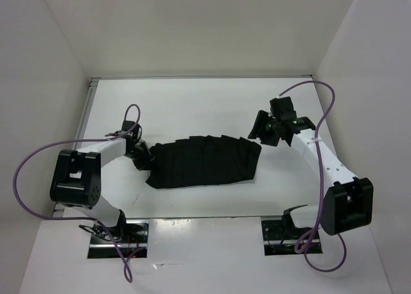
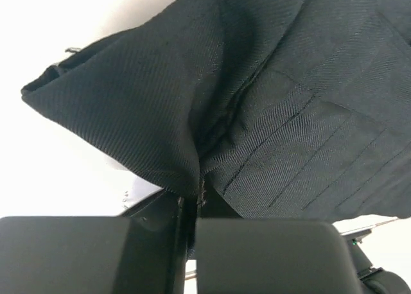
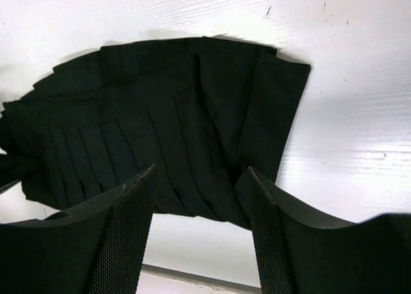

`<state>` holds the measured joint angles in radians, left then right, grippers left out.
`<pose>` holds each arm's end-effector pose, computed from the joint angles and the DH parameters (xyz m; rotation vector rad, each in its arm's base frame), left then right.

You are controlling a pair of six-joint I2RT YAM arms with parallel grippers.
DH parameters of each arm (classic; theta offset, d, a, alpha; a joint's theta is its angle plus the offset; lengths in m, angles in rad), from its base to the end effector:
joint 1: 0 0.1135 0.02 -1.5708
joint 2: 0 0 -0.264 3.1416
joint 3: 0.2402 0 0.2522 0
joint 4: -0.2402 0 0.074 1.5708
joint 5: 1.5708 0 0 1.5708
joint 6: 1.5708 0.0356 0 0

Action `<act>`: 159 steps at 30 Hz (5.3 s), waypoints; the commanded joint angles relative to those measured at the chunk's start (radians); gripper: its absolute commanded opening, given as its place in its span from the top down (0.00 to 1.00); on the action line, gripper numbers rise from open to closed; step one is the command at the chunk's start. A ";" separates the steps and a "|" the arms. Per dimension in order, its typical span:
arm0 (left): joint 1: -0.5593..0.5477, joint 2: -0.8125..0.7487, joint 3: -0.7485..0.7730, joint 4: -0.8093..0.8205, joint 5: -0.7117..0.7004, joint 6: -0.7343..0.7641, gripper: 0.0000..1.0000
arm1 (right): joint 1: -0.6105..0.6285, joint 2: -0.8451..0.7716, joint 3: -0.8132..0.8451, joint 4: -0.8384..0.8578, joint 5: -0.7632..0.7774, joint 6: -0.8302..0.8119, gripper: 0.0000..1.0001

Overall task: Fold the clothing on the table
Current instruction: Fold the skirt

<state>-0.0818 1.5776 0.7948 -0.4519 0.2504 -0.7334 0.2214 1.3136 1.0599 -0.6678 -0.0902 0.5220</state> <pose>0.2719 -0.0311 0.1448 -0.8652 2.7536 -0.5275 0.2639 0.0627 0.2782 0.3418 2.5140 0.4168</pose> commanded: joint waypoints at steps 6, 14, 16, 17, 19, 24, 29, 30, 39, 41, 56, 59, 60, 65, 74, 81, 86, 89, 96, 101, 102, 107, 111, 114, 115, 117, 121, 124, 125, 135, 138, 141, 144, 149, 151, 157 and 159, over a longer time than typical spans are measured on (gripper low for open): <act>-0.013 -0.057 0.047 0.004 -0.039 0.019 1.00 | -0.010 -0.004 -0.007 0.005 -0.221 -0.017 0.40; -0.013 -0.010 0.225 0.009 0.004 0.058 1.00 | 0.140 0.237 0.038 0.066 -0.479 -0.048 0.91; -0.003 0.036 0.244 0.009 0.041 0.074 1.00 | 0.212 0.295 0.069 0.066 -0.490 -0.048 0.98; -0.003 0.047 0.253 0.009 0.050 0.083 1.00 | 0.235 0.347 0.099 0.066 -0.490 -0.057 1.00; -0.003 0.058 0.253 0.019 0.050 0.083 1.00 | 0.291 0.419 0.152 0.066 -0.500 -0.066 1.00; -0.003 0.058 0.273 0.019 0.050 0.083 1.00 | 0.323 0.529 0.238 0.112 -0.585 -0.057 1.00; 0.007 0.048 0.294 0.010 0.050 0.083 1.00 | 0.363 0.642 0.321 0.112 -0.629 -0.057 1.00; 0.007 0.048 0.308 0.001 0.050 0.094 1.00 | 0.363 0.657 0.336 0.112 -0.643 -0.057 1.00; 0.007 0.048 0.330 0.010 0.070 0.085 1.00 | 0.381 0.779 0.354 0.088 -0.706 -0.109 1.00; 0.007 0.048 0.330 0.010 0.070 0.085 1.00 | 0.381 0.788 0.365 0.088 -0.715 -0.119 1.00; 0.007 -0.019 0.412 -0.013 0.210 0.031 1.00 | 0.391 0.980 0.457 0.080 -0.717 -0.119 1.00; -0.016 -0.076 0.451 0.004 0.253 -0.036 1.00 | 0.391 1.004 0.457 0.120 -0.717 -0.088 1.00; -0.028 -0.086 0.451 0.019 0.271 -0.061 1.00 | 0.391 1.016 0.477 0.141 -0.717 -0.077 1.00; -0.067 -0.131 0.451 0.149 0.349 -0.225 1.00 | 0.401 1.087 0.607 0.203 -0.790 0.005 1.00; -0.104 -0.080 0.475 0.176 0.300 -0.247 1.00 | 0.437 1.066 0.812 0.321 -0.882 0.136 0.98; -0.113 -0.050 0.465 0.188 0.267 -0.227 1.00 | 0.334 0.758 0.661 0.246 -0.717 0.102 0.76; -0.113 -0.016 0.465 0.197 0.267 -0.218 1.00 | 0.202 0.592 0.514 0.102 -0.504 0.044 0.68; -0.134 0.018 0.465 0.206 0.267 -0.218 1.00 | 0.147 0.556 0.445 0.027 -0.307 0.024 0.68; -0.188 0.090 0.498 0.206 0.257 -0.208 1.00 | 0.084 0.564 0.333 0.005 -0.095 0.024 0.68; -0.226 0.139 0.518 0.206 0.247 -0.199 1.00 | 0.084 0.619 0.322 0.014 -0.086 0.024 0.68; -0.240 0.157 0.527 0.206 0.247 -0.199 1.00 | 0.084 0.631 0.322 0.025 -0.086 0.024 0.68; -0.275 0.211 0.538 0.216 0.247 -0.199 1.00 | 0.084 0.683 0.322 0.034 -0.097 0.033 0.68; -0.300 0.252 0.563 0.225 0.237 -0.199 1.00 | 0.116 0.717 0.322 0.059 -0.126 0.042 0.68; -0.329 0.292 0.584 0.234 0.237 -0.219 0.99 | 0.140 0.748 0.322 0.099 -0.181 0.052 0.69; -0.343 0.292 0.584 0.234 0.237 -0.219 0.98 | 0.141 0.762 0.322 0.108 -0.193 0.052 0.69; -0.355 0.323 0.607 0.243 0.237 -0.228 0.95 | 0.156 0.777 0.334 0.120 -0.224 0.052 0.71; -0.378 0.351 0.633 0.265 0.260 -0.254 0.78 | 0.190 0.809 0.344 0.168 -0.279 0.070 0.71; -0.400 0.349 0.659 0.265 0.271 -0.265 0.56 | 0.190 0.809 0.344 0.178 -0.279 0.070 0.72; -0.400 0.338 0.659 0.275 0.280 -0.276 0.52 | 0.190 0.809 0.344 0.178 -0.279 0.070 0.72; -0.354 0.078 0.710 0.257 0.277 -0.274 0.29 | 0.113 0.560 0.308 0.013 0.021 0.070 0.72; -0.317 -0.019 0.634 0.222 0.210 -0.230 0.29 | 0.113 0.423 0.308 -0.032 0.124 0.093 0.72; -0.290 -0.065 0.519 0.179 0.141 -0.173 0.38 | 0.113 0.328 0.342 -0.044 0.101 0.104 0.72; -0.277 -0.061 0.428 0.179 0.130 -0.140 0.77 | 0.157 0.305 0.390 -0.032 0.023 0.104 0.70; -0.268 0.057 0.402 0.167 0.107 -0.100 1.00 | 0.180 0.381 0.423 0.022 -0.159 0.092 0.72; -0.268 0.100 0.402 0.167 0.107 -0.100 1.00 | 0.180 0.427 0.391 0.060 -0.187 0.092 0.72; -0.268 0.176 0.368 0.167 0.086 -0.081 1.00 | 0.180 0.473 0.249 0.105 -0.204 0.102 0.73; -0.268 0.176 0.353 0.185 0.095 -0.090 1.00 | 0.170 0.473 0.197 0.114 -0.184 0.102 0.73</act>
<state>-0.3538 1.7477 1.1595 -0.2935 0.3458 -0.8394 0.3988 1.7973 1.3037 -0.5945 -0.2703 0.6174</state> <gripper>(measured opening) 0.000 0.274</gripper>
